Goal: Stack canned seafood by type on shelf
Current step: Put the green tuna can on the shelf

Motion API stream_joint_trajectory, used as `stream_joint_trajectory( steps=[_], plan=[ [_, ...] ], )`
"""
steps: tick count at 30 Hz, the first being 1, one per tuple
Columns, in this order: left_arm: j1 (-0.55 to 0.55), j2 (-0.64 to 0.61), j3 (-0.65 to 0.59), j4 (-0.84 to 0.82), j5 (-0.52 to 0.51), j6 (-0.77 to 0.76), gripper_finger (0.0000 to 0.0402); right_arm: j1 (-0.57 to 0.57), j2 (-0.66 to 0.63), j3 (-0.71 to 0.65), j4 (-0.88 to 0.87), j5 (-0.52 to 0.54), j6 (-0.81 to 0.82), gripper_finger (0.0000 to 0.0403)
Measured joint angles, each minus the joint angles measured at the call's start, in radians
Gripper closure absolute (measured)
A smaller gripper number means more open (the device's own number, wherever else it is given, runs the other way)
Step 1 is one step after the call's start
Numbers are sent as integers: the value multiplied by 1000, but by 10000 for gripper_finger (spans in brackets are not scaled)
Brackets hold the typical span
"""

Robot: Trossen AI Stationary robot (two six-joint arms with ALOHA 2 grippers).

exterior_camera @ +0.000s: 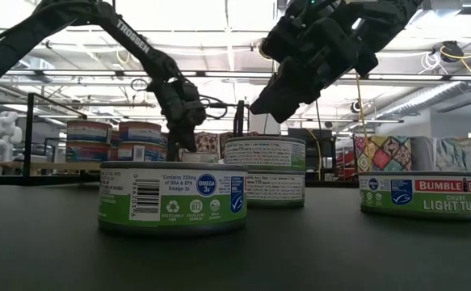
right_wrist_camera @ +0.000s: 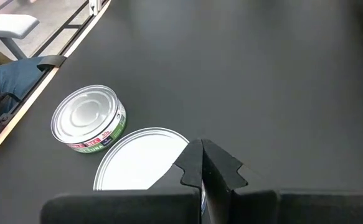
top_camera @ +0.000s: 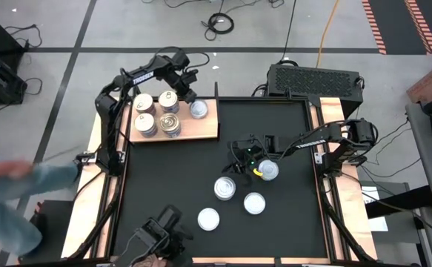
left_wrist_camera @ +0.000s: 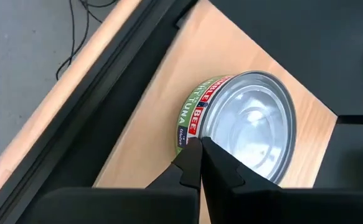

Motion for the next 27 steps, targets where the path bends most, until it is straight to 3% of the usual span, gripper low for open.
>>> stream_joint_trajectory(
  steps=[10,20,27],
  plan=[
    [-51,-2,8,-1,-178,51,344,0,0,0,-2,0,-5,403],
    [-63,-5,121,-71,-130,43,293,0,0,0,-8,0,-7,403],
    [-175,-6,174,-260,-106,241,280,0,-1,0,-15,0,-7,403]
  ],
)
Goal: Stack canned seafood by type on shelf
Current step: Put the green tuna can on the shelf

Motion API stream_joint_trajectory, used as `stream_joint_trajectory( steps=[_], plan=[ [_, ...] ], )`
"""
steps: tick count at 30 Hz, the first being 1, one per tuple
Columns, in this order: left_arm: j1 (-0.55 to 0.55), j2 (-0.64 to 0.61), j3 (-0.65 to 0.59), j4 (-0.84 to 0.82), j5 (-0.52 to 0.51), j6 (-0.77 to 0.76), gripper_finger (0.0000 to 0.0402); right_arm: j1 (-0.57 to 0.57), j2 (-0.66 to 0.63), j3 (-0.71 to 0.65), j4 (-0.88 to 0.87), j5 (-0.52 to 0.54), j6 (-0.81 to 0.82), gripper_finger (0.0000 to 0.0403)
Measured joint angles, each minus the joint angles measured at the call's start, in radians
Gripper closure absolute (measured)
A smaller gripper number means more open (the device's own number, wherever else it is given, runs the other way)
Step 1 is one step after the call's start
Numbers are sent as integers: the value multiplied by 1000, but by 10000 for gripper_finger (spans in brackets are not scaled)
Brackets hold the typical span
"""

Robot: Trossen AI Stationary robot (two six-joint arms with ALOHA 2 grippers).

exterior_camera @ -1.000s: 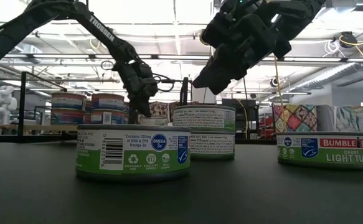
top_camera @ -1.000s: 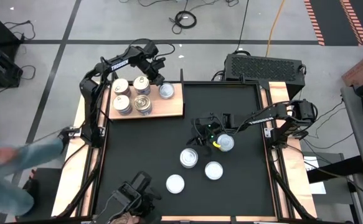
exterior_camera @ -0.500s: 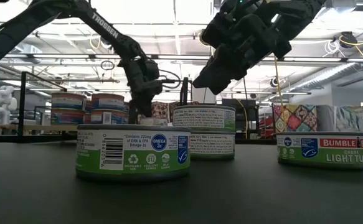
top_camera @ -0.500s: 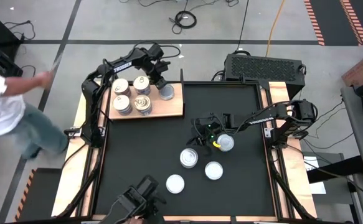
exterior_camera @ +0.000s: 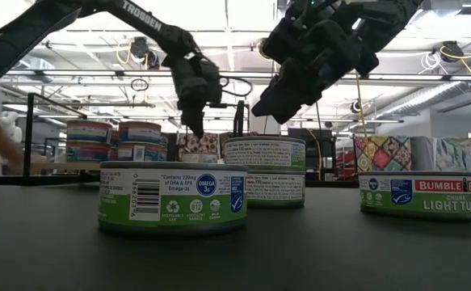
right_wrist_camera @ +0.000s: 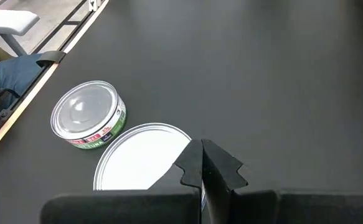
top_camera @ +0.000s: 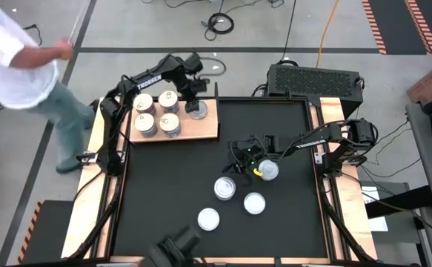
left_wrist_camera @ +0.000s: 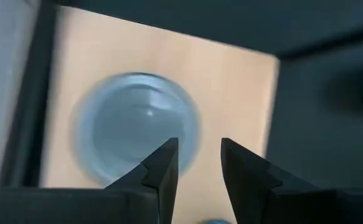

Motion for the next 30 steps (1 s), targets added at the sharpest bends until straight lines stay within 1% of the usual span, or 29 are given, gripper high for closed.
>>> stream_joint_trajectory(
  steps=[3,7,10,12,14,16,18,21,24,27,30],
  plan=[
    [-72,0,0,-58,-53,56,280,0,0,0,-8,0,0,403],
    [-169,-1,-13,-53,-190,116,281,0,0,0,-15,0,0,403],
    [-204,-1,-13,-58,-210,120,281,3,0,0,-33,0,5,403],
    [-208,-21,-20,-84,-213,98,281,10,0,0,-54,1,7,403],
    [-208,-62,-45,-88,-213,73,281,22,0,0,-68,2,7,403],
    [-203,-131,-85,-75,-210,48,281,40,0,-1,-77,4,7,403],
    [-196,-217,-153,-35,-209,24,281,55,0,-1,-77,7,17,403],
    [-193,-379,-317,91,-201,-7,281,79,0,0,-78,23,40,403],
    [-206,-533,-510,325,-196,1,281,101,0,-1,-80,91,53,403],
    [-227,-612,-662,511,-196,25,281,107,0,-1,-69,117,70,403],
    [-237,-627,-735,603,-190,26,281,107,0,-1,-51,118,96,403]
  ],
)
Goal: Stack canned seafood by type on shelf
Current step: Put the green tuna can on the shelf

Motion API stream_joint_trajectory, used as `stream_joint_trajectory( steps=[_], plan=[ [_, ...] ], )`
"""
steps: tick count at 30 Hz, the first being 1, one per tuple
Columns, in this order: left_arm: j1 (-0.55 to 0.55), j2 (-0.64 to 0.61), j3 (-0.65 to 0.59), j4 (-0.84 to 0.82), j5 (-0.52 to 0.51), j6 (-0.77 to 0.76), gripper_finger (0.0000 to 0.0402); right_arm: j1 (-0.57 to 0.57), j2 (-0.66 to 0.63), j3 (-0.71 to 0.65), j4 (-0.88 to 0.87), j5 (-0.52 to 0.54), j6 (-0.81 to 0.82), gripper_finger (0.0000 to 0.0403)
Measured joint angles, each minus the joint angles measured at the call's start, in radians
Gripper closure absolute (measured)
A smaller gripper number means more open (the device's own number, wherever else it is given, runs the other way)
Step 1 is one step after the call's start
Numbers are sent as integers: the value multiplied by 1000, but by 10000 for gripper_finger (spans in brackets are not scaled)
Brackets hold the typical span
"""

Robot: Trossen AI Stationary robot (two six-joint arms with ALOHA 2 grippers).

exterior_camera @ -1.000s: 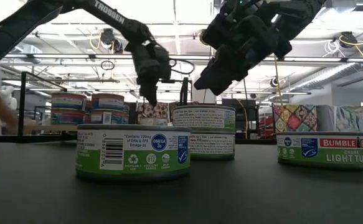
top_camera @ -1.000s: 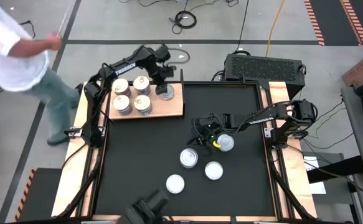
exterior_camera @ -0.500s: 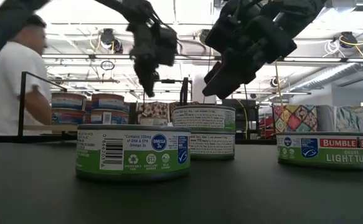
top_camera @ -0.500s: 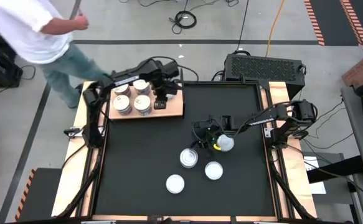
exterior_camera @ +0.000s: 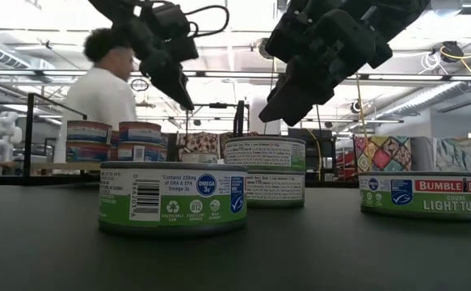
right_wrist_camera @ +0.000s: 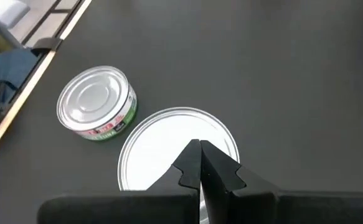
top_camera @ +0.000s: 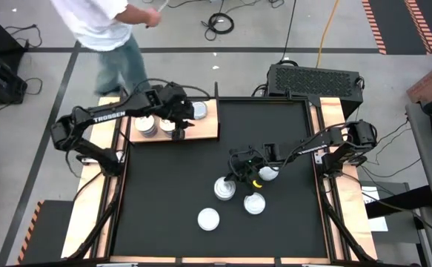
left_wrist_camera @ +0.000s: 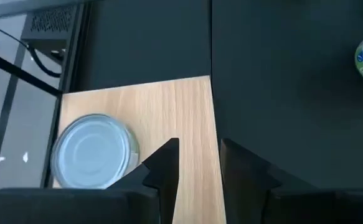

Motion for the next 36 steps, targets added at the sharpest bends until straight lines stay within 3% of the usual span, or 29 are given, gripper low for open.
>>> stream_joint_trajectory(
  steps=[8,20,30,36],
  plan=[
    [-1,105,-33,127,10,50,281,-16,0,0,6,-1,0,403],
    [12,276,-28,222,-208,77,281,-98,0,0,-46,-9,-70,403],
    [-17,270,-27,237,-213,79,281,-117,0,0,-56,-36,-91,403],
    [-13,268,-27,289,-305,98,282,-119,0,0,-55,-36,-96,403]
  ],
)
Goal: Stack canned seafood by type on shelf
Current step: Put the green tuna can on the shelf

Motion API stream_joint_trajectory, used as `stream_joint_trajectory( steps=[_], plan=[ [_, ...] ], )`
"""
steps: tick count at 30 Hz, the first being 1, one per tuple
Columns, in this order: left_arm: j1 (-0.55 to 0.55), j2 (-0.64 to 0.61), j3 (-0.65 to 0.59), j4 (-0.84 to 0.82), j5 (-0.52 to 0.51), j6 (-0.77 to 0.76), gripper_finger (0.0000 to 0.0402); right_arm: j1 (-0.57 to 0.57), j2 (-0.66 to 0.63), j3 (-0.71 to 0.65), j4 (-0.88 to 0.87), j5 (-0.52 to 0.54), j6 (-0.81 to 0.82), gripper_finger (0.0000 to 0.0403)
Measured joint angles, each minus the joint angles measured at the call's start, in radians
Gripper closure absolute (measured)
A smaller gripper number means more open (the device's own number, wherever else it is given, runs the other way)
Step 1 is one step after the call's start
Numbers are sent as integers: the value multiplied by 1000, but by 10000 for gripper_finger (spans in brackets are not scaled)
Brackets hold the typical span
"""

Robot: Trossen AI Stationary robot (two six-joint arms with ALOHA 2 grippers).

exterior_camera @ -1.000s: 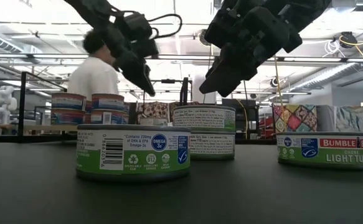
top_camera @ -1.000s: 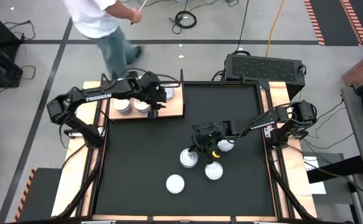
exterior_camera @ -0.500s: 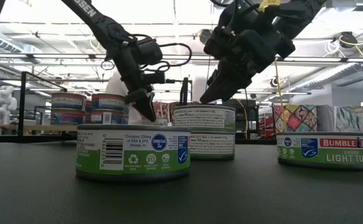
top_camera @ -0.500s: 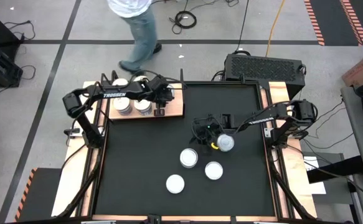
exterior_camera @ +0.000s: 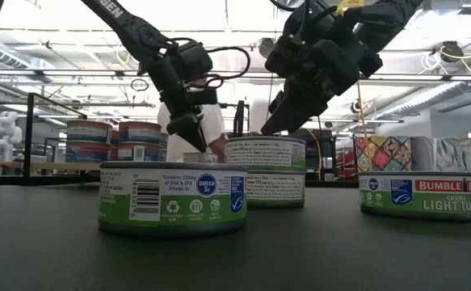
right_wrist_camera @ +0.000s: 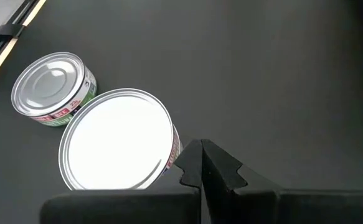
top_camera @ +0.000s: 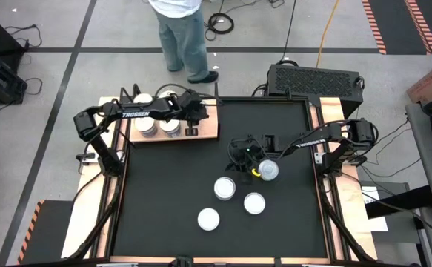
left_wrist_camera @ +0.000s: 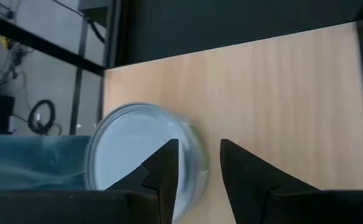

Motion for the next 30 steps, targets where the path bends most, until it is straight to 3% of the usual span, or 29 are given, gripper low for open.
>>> stream_joint_trajectory(
  steps=[30],
  plan=[
    [15,59,3,10,-66,-30,281,1,0,0,-1,-1,17,403]
  ],
)
